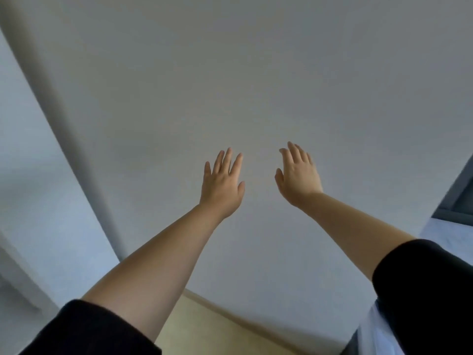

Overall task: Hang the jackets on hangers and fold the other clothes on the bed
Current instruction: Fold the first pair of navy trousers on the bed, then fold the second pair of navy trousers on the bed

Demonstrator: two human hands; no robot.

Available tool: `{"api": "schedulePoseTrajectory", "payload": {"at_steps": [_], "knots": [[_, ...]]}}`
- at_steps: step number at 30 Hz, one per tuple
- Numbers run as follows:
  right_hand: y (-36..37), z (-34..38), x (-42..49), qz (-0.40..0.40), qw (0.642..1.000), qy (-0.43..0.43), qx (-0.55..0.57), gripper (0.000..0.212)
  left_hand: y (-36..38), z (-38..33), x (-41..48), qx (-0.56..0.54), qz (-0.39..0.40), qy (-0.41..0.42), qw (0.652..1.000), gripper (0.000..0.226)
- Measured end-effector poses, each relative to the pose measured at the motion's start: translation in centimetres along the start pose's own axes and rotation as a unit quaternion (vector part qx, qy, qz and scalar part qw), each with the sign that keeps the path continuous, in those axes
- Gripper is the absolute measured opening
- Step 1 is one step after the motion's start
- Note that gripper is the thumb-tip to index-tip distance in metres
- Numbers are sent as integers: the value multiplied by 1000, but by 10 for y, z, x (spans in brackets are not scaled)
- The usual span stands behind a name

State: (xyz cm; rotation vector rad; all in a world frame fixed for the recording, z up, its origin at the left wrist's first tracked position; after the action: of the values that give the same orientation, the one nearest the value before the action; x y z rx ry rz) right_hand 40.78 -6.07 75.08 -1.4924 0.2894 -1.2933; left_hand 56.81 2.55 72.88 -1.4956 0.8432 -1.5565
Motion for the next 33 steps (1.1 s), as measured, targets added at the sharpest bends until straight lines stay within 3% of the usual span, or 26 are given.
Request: {"api": "schedulePoseTrajectory", "payload": {"at_steps": [6, 12, 21, 33], "knots": [[18, -132, -4, 17, 995, -43, -92, 57, 75, -111, 60, -30, 18, 47, 998, 66], [48, -199, -21, 38, 987, -81, -133, 58, 135, -167, 71, -58, 58, 55, 995, 67], [163, -224, -112, 91, 986, -72, -116, 58, 246, -177, 14, -81, 83, 57, 992, 69], [409, -200, -265, 199, 974, -64, -88, 60, 472, -144, -168, -110, 145, -64, 981, 69]]}}
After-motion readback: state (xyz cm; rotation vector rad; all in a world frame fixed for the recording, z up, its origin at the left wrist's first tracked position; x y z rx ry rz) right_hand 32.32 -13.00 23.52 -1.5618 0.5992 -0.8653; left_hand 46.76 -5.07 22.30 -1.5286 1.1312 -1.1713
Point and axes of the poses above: each hand's wrist, its own x-axis towards the middle knuckle, its own y-axis out of the palm, z = x × y, the point moved 3 cm from there along x, towards the middle knuckle, and after that the axes turned 10 degrees about y, right-handed, at the moved point
